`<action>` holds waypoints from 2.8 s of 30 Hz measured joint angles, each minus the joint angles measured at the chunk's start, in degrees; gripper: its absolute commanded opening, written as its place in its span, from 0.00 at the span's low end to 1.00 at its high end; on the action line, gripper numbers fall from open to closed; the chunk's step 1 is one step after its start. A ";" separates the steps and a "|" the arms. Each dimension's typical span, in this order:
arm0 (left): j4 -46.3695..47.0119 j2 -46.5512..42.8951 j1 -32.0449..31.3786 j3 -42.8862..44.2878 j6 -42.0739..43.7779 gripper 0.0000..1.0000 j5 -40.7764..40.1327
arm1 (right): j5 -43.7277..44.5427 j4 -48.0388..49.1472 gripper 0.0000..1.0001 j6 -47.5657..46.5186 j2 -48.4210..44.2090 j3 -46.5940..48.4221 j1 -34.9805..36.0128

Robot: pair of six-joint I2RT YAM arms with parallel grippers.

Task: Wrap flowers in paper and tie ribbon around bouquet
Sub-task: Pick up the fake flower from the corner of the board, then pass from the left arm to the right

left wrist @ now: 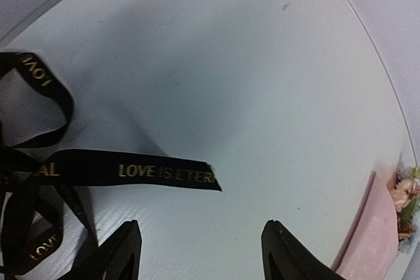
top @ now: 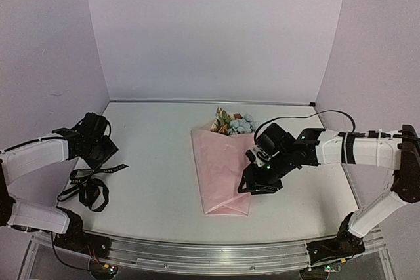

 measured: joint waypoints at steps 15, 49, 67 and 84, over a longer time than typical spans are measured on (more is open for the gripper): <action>-6.06 1.34 1.73 -4.73 -23.79 0.72 -7.41 | 2.68 -1.84 0.54 -4.12 -7.41 -5.26 0.00; 17.96 5.94 -7.80 4.55 6.79 0.00 13.49 | 13.73 1.35 0.59 -13.07 -19.67 -11.78 0.00; 34.02 23.87 -30.32 25.05 18.93 0.00 43.25 | 9.86 26.05 0.65 -25.30 -17.69 -14.54 1.67; 34.49 27.04 -31.26 27.00 19.59 0.00 49.24 | 8.54 33.92 0.66 -25.33 -7.39 -4.89 2.21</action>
